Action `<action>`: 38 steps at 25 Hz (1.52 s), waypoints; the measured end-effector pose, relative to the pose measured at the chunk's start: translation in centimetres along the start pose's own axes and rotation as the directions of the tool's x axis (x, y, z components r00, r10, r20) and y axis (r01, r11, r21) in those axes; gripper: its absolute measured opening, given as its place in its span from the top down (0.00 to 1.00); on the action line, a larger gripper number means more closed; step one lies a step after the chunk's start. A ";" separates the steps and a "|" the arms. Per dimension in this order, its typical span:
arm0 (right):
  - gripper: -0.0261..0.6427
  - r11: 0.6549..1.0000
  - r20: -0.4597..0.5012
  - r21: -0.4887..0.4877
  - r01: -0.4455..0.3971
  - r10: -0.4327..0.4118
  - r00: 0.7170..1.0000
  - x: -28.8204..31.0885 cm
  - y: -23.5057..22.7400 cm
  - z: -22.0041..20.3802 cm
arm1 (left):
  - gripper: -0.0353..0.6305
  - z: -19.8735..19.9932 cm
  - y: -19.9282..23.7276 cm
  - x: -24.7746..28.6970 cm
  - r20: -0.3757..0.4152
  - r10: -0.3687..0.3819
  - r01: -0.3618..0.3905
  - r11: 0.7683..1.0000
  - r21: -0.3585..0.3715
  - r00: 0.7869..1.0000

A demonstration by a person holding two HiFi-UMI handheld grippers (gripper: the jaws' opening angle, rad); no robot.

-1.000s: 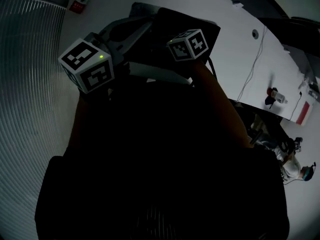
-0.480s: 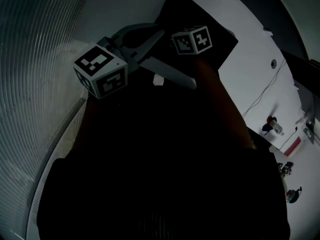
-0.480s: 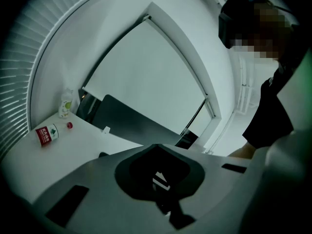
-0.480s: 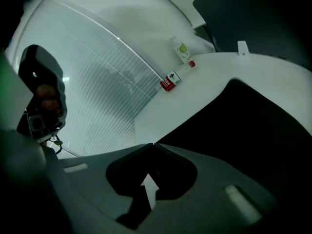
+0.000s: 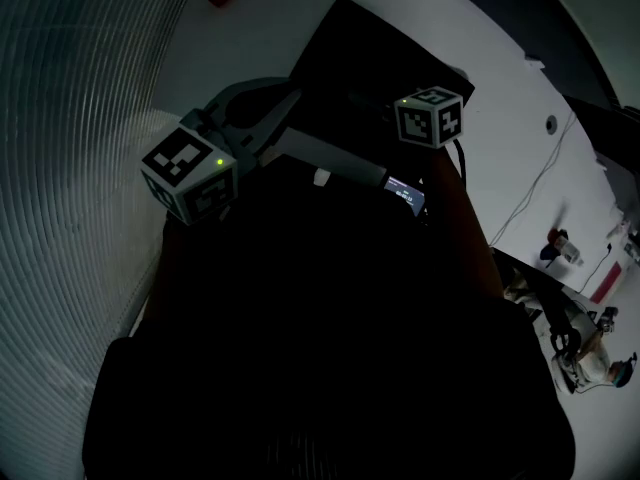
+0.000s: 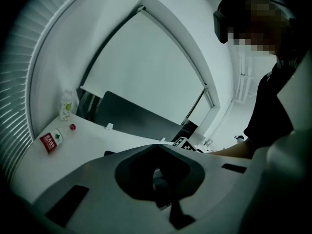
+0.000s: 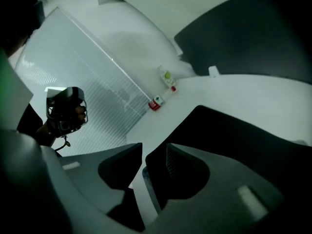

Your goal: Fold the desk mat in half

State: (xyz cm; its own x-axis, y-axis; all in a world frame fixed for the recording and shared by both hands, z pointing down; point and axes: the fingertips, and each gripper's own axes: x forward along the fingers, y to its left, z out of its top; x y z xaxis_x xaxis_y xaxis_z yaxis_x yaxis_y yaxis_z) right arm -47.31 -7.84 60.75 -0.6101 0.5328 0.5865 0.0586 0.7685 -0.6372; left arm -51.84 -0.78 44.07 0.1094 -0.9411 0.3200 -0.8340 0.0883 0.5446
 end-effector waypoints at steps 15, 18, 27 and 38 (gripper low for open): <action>0.95 0.941 0.501 0.091 0.327 -0.327 0.801 -28.4 -1.9 -4.8 | 0.94 -3.5 -17.2 14.1 -0.319 -0.447 0.515 0.840 0.174 0.836; 0.96 0.930 0.538 0.097 0.355 -0.349 0.768 -31.4 -1.3 -6.7 | 0.94 -4.9 -19.9 15.1 -0.328 -0.470 0.533 0.835 0.136 0.819; 0.96 0.939 0.623 0.046 0.341 -0.294 0.725 -36.7 3.4 -8.7 | 0.94 -5.1 -26.7 19.4 -0.296 -0.469 0.530 0.829 0.180 0.833; 0.96 0.973 0.590 -0.018 0.231 -0.176 0.788 -34.5 4.8 -11.9 | 0.94 -9.5 -29.6 19.0 -0.296 -0.453 0.500 0.859 0.107 0.841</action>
State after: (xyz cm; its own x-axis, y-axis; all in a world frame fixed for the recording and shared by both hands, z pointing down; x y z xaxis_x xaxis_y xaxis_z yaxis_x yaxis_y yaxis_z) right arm -16.60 -18.32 43.36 -0.9574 0.0748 0.2790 -0.0700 0.8771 -0.4751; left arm -19.92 -18.21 41.36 0.6297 -0.7347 0.2524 -0.7200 -0.4299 0.5448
